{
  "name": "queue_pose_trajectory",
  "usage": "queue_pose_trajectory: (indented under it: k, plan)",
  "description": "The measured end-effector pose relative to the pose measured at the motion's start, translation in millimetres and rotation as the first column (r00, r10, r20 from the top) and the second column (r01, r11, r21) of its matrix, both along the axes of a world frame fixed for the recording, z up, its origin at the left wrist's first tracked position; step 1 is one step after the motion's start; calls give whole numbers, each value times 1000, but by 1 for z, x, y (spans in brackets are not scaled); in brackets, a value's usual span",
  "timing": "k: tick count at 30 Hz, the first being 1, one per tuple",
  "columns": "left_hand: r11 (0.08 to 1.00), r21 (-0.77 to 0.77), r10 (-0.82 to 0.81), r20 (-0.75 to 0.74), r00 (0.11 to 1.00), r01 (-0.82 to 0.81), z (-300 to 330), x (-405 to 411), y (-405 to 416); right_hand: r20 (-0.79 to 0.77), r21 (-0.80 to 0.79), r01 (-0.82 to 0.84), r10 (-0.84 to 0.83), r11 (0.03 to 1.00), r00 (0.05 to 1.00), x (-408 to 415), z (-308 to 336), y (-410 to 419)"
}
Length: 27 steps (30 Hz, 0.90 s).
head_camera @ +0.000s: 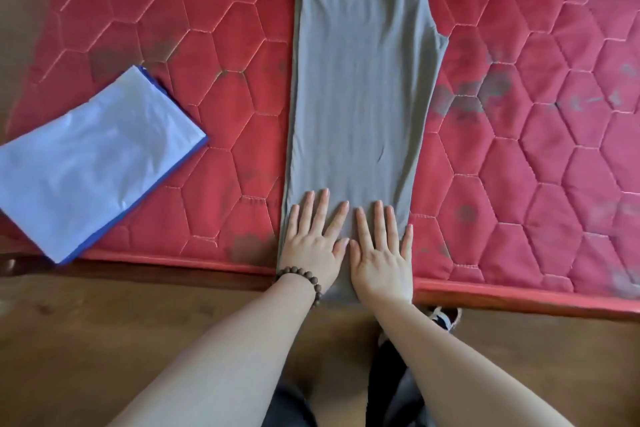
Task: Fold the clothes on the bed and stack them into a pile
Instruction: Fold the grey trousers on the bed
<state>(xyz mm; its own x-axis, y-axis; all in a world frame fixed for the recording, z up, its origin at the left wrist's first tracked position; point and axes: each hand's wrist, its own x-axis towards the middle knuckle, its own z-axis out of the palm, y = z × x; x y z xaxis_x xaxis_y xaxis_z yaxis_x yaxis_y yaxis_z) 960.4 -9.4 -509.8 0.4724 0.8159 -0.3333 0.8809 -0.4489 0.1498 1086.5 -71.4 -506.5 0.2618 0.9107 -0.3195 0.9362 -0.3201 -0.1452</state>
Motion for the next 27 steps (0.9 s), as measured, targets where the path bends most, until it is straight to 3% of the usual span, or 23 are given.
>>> queue_pose_trajectory:
  k: [7, 13, 16, 19, 21, 23, 27]
  plan:
    - [995, -63, -78, -24, 997, 76, 1, -52, -97, -31, -81, -31, 29, 996, 999, -38, 2, -92]
    - [974, -224, -52, -34, 998, 43, 24, -61, -142, -105, -133, -40, 27, 990, 994, -42, 16, -101]
    - [974, -188, 146, 113, 983, -123, 46, -47, -128, -197, 19, 63, -58, 998, 979, -40, 38, -87]
    - [930, -32, 356, 337, 872, -367, 61, -35, -87, -282, 208, 298, -234, 932, 930, -25, 52, -71]
    - [885, -8, 431, 388, 815, -465, 63, -30, -55, -354, 184, 433, -351, 882, 867, -13, 56, -56]
    - [841, -84, 526, 366, 768, -535, 59, -27, -29, -422, 133, 533, -439, 836, 793, -3, 57, -41]
    - [752, -202, 657, 307, 688, -628, 47, -31, -9, -451, 33, 603, -526, 797, 721, 4, 51, -25]
